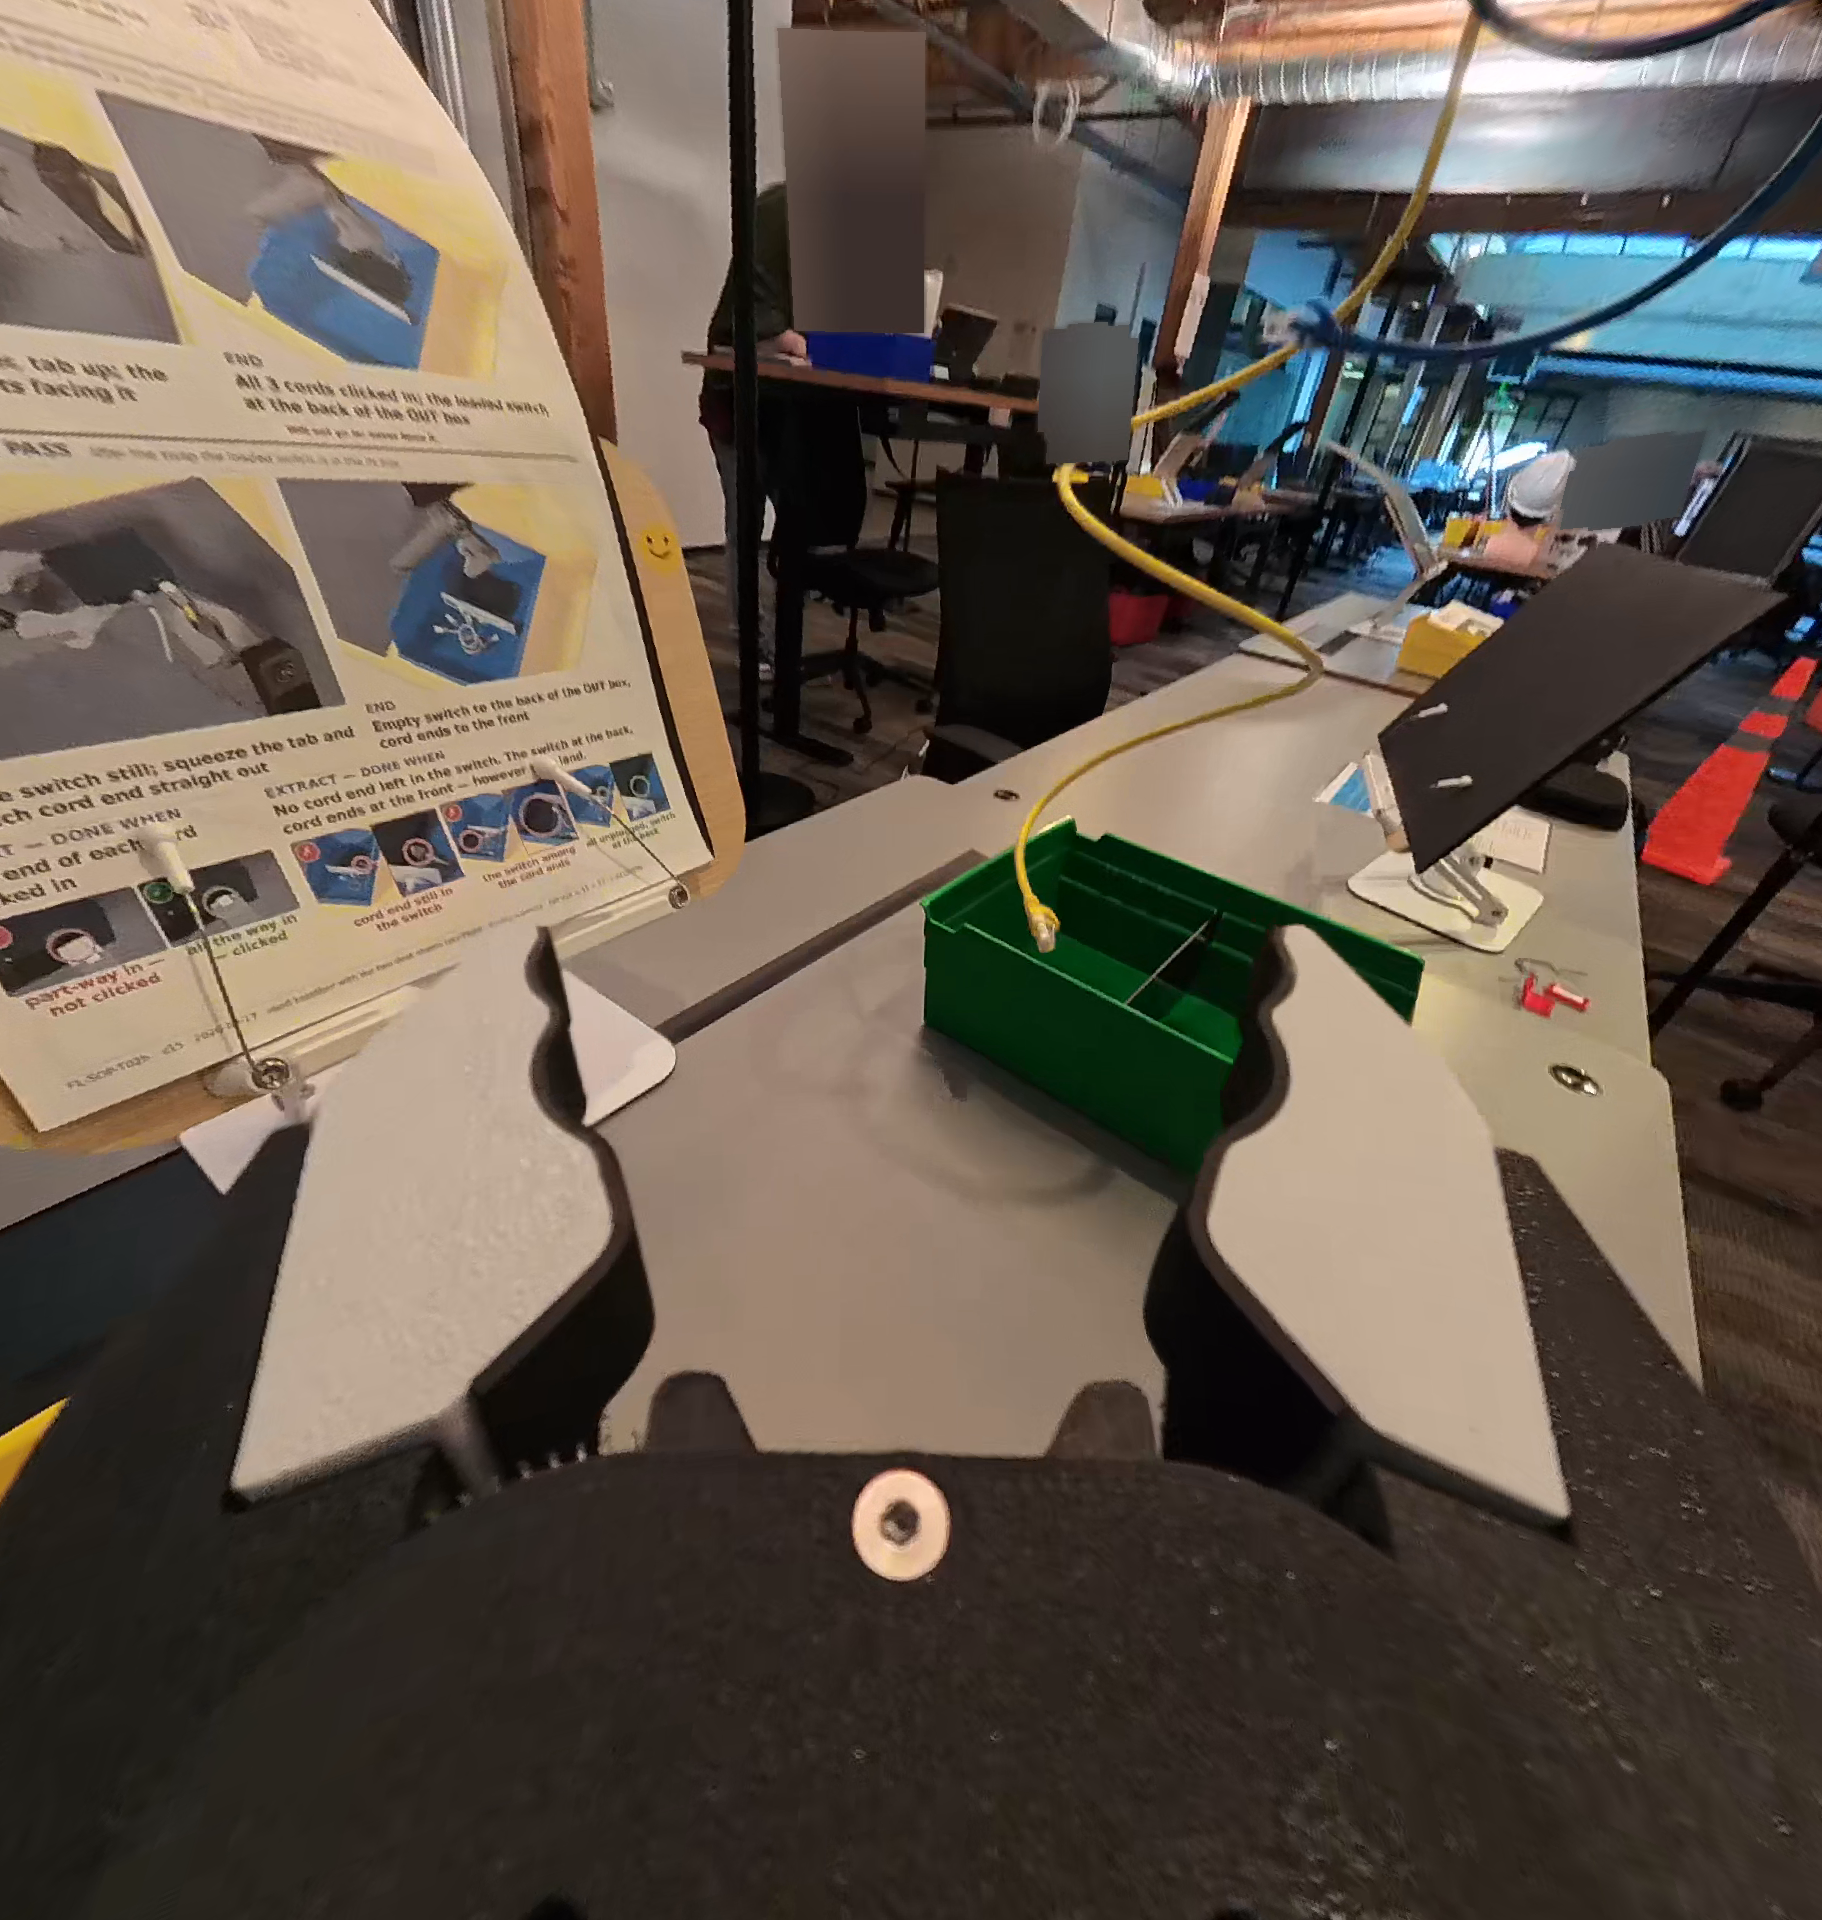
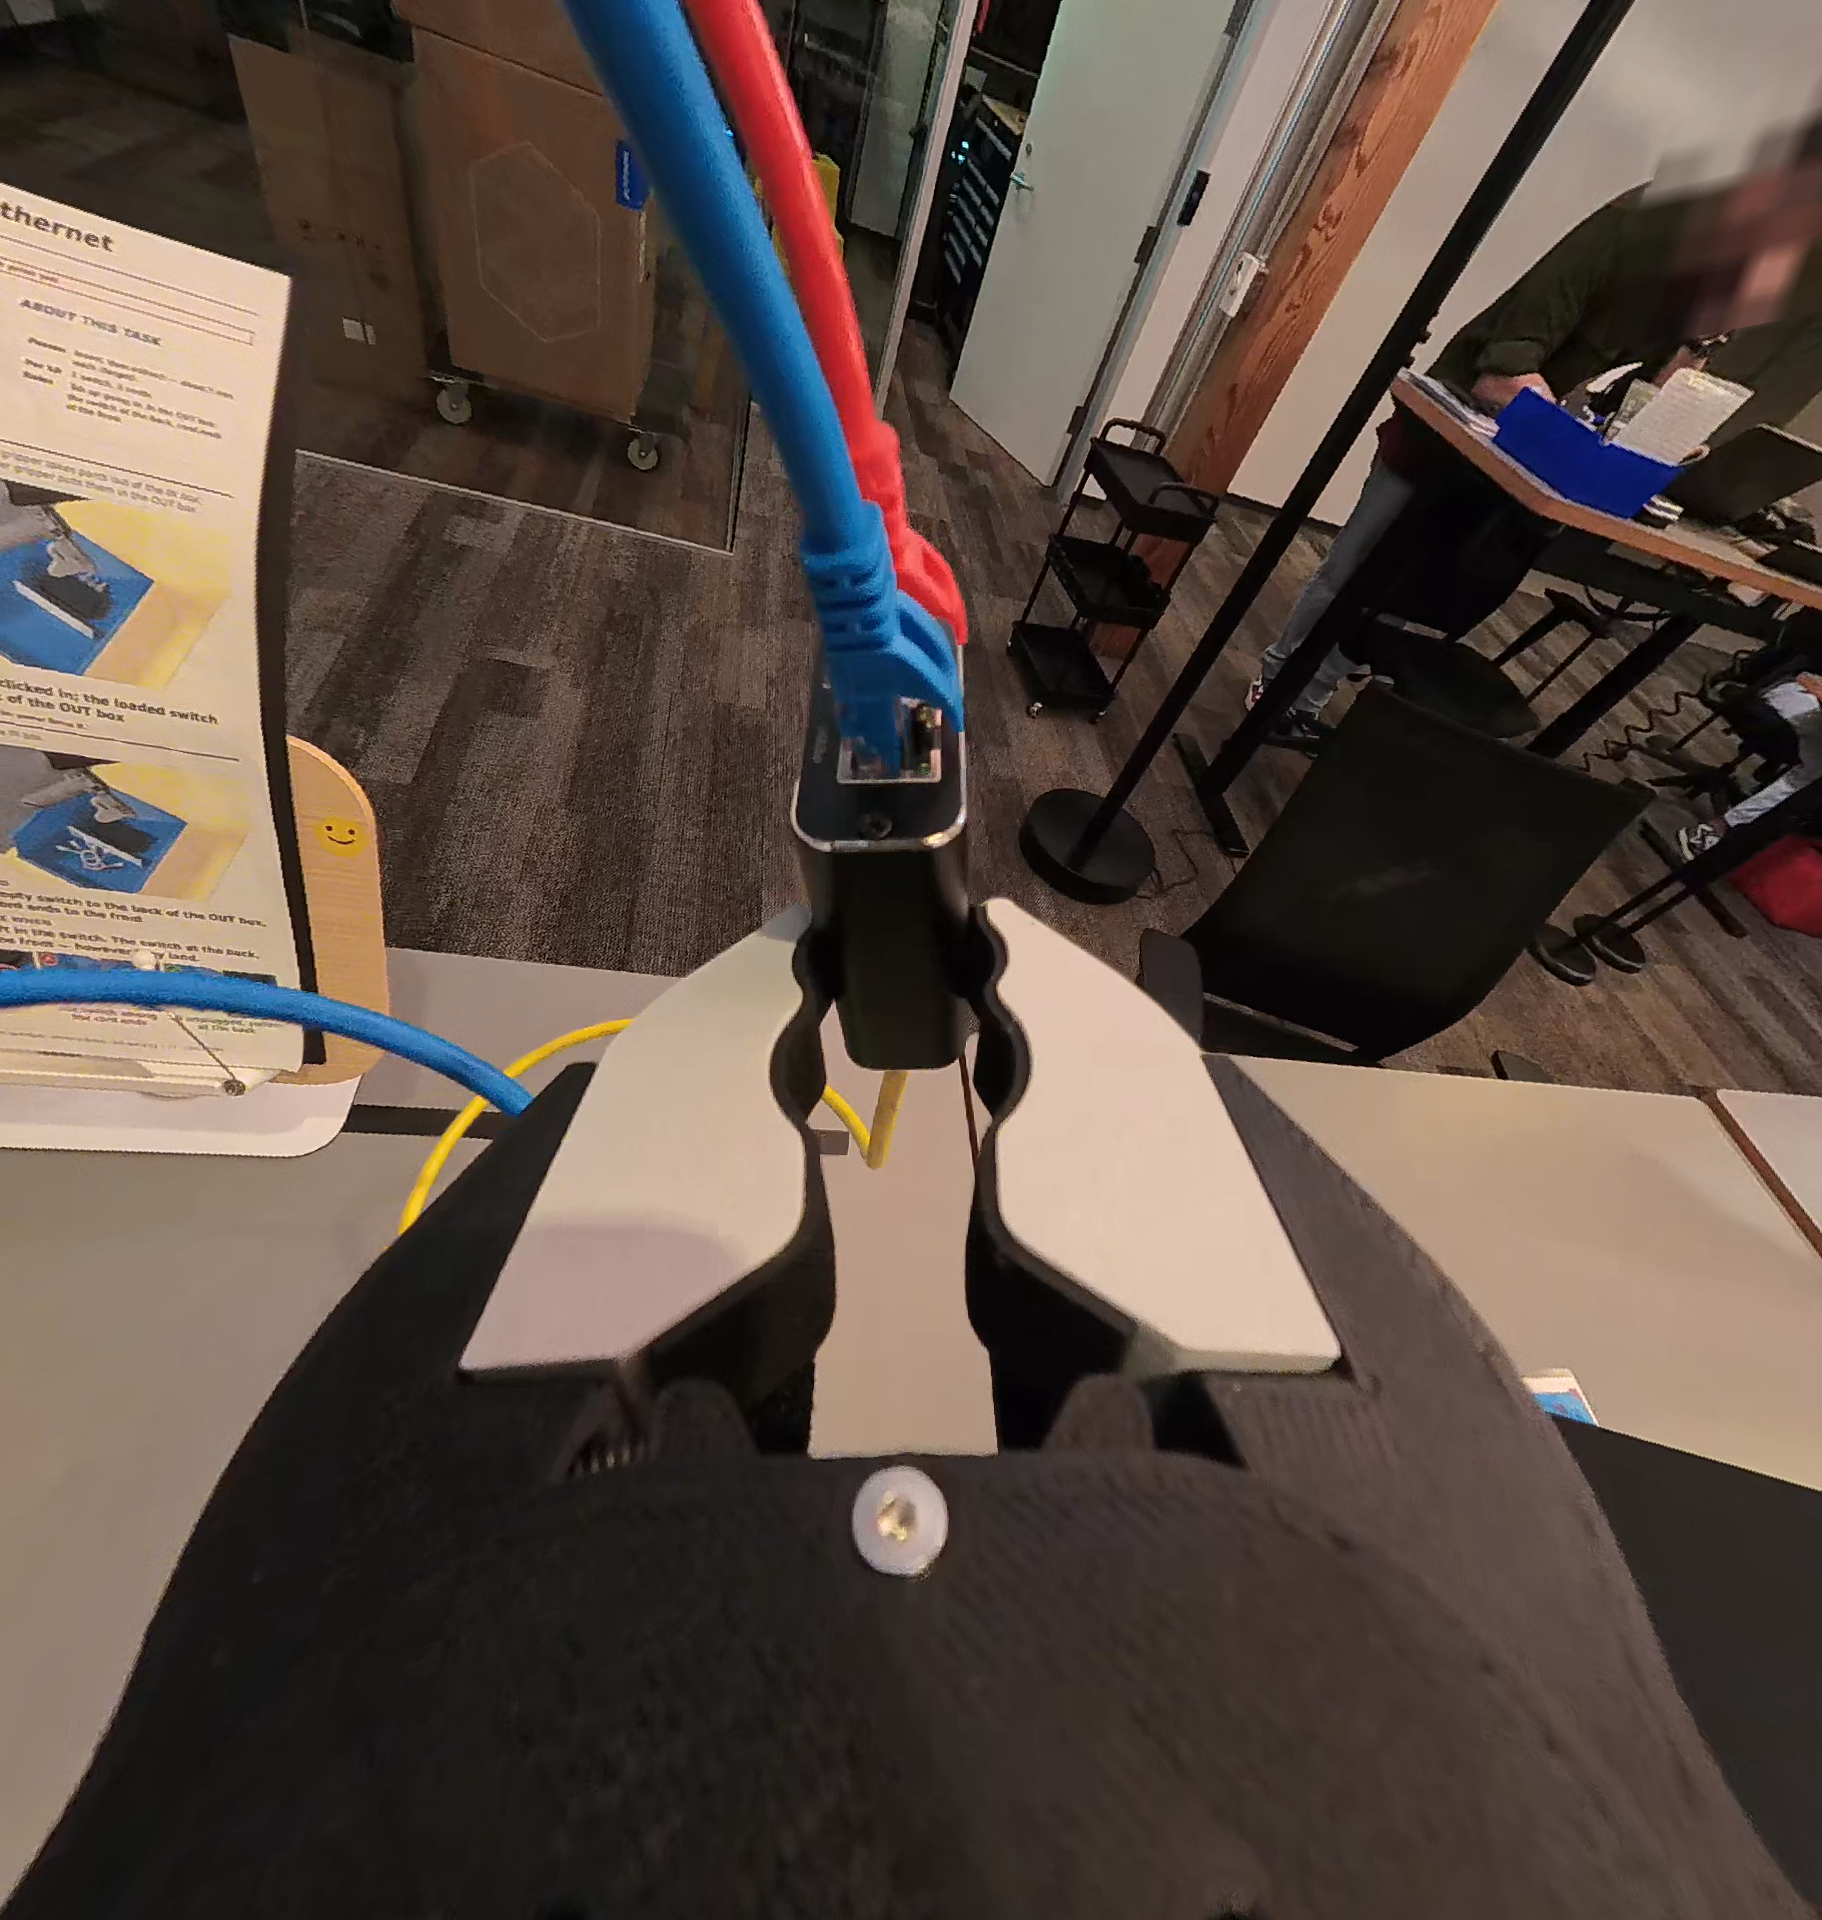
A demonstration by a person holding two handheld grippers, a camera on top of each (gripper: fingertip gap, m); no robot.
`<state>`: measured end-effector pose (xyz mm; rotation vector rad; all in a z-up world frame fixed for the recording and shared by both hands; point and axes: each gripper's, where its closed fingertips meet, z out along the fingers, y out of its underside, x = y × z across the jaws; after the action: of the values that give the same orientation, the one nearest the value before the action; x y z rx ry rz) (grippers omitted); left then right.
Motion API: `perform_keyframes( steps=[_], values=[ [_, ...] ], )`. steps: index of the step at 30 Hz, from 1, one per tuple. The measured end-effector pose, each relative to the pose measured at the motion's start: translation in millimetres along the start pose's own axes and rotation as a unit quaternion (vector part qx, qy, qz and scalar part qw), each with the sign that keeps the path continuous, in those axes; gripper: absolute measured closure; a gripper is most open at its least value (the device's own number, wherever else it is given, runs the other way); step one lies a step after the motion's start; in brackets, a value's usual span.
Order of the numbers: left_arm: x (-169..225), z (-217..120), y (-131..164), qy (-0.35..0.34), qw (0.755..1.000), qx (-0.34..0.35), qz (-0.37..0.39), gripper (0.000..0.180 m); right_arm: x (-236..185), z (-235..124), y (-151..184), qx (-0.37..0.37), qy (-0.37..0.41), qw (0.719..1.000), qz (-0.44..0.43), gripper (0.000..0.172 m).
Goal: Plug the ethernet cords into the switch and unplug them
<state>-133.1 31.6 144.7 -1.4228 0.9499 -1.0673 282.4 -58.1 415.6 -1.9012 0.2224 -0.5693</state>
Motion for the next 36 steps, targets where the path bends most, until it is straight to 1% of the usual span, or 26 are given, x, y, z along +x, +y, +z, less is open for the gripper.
perform_keyframes(
  steps=[6, 14, 18, 23, 29, 33, 36],
  values=[
    [10, 10, 9, 0.033, 0.999, -0.012, -0.017, 0.056, 9, 6, 16, -0.021, -0.001, 1.000, 0.003, 0.146],
    [7, 9, 5, 0.030, 0.999, -0.002, -0.019, 0.057, 13, 9, 32, -0.047, -0.012, 0.999, 0.001, 0.146],
    [9, 9, 6, 0.031, 0.999, -0.004, -0.015, 0.057, 11, 26, 53, -0.070, -0.018, 0.997, 0.007, 0.146],
    [14, 9, 5, 0.036, 0.999, -0.003, -0.010, 0.057, -1, 68, 96, -0.092, -0.033, 0.995, 0.016, 0.146],
    [15, 6, 3, 0.038, 0.999, 0.001, -0.008, 0.057, -38, 128, 190, -0.183, -0.091, 0.979, 0.001, 0.145],
    [13, 4, 0, 0.040, 0.999, 0.006, -0.008, 0.057, -57, 150, 244, -0.235, -0.134, 0.963, 0.000, 0.145],
    [12, 4, 0, 0.039, 0.999, 0.007, -0.007, 0.057, -64, 167, 275, -0.254, -0.146, 0.956, 0.020, 0.146]
  ],
)
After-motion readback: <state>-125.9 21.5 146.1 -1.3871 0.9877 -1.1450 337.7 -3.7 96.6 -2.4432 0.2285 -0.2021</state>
